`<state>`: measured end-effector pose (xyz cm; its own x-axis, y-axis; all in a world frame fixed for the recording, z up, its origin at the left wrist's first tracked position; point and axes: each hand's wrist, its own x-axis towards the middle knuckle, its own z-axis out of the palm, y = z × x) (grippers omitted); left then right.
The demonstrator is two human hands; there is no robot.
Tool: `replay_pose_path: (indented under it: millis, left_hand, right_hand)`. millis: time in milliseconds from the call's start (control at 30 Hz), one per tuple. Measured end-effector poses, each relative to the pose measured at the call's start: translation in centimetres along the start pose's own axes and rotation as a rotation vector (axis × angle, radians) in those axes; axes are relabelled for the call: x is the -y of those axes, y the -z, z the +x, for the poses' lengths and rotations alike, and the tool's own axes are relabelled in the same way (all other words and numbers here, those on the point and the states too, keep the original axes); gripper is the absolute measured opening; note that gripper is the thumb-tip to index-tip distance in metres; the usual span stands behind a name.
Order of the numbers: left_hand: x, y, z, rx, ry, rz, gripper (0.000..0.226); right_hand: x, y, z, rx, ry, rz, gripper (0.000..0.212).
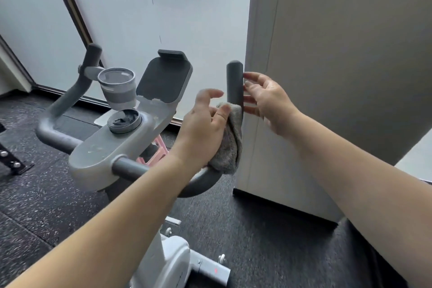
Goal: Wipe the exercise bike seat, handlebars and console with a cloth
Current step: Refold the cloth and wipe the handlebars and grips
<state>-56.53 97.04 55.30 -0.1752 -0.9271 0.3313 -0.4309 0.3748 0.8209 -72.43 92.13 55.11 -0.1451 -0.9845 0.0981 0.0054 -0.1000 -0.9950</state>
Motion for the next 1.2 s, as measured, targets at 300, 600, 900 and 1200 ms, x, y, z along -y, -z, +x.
replay_pose_path:
  millis: [300, 600, 900, 1200]
  left_hand:
    - [0.5, -5.3, 1.2, 0.196, 0.223, 0.504, 0.082]
    - [1.5, -5.5, 1.9, 0.219, 0.232, 0.579, 0.065]
    - [0.8, -0.7, 1.6, 0.022, 0.184, 0.349, 0.031]
    - [-1.3, -6.9, 8.6, -0.150, 0.118, -0.119, 0.030]
  right_hand:
    - [-0.4, 0.5, 0.7, 0.004, 0.014, -0.004, 0.026]
    - [-0.1, 0.7, 0.5, 0.019, 0.008, -0.015, 0.029]
    - [0.4, 1.7, 1.8, 0.083, 0.024, -0.059, 0.023]
    - [-0.1, 2.8, 2.6, 0.025, 0.047, 0.002, 0.032]
